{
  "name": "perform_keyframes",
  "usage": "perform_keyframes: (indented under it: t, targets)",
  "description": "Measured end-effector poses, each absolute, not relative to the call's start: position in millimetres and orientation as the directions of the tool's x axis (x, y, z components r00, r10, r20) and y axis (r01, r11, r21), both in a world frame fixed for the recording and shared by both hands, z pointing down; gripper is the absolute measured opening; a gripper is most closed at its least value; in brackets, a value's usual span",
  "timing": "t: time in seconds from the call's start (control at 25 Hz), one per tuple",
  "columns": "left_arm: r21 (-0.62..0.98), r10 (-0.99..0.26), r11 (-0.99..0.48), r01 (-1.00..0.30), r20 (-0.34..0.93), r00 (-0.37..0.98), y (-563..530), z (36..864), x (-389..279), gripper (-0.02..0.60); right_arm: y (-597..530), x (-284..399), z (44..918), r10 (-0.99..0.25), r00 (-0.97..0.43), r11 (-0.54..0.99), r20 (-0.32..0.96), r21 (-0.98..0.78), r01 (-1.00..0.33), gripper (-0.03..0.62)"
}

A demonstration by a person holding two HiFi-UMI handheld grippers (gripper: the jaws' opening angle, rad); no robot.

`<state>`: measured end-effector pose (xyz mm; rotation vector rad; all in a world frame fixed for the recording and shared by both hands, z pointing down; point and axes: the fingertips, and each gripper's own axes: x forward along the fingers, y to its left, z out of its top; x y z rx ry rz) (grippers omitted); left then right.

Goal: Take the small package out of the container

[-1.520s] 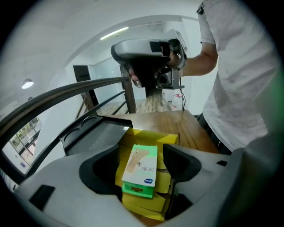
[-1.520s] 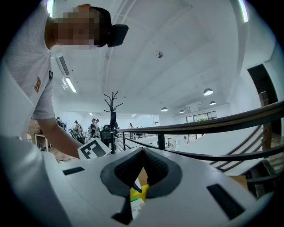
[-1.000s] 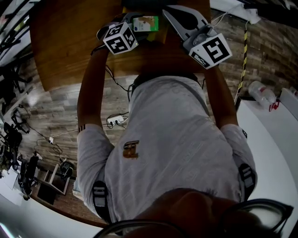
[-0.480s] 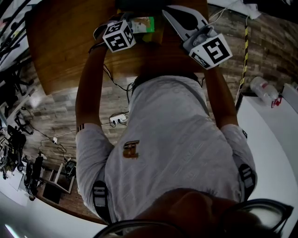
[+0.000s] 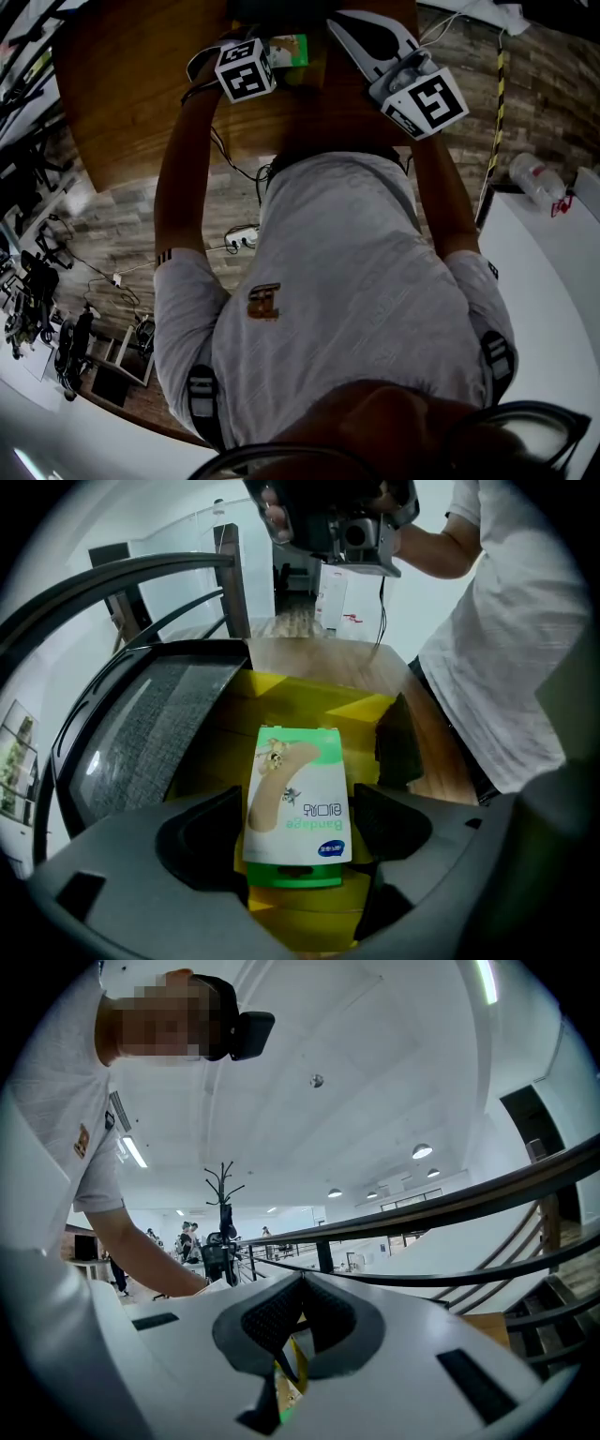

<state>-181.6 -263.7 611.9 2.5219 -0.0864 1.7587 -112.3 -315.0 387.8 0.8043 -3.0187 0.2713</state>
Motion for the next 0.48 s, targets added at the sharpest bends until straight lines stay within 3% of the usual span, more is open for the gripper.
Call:
perform_keyframes:
  t: [0.48]
  targets:
    - [0.062, 0.035, -0.993, -0.097, 0.964, 0.264, -267, 619, -181, 0.373, -321, -90, 394, -0.518, -0.854, 0.836, 0.047, -0.183, -0.517, 0.031]
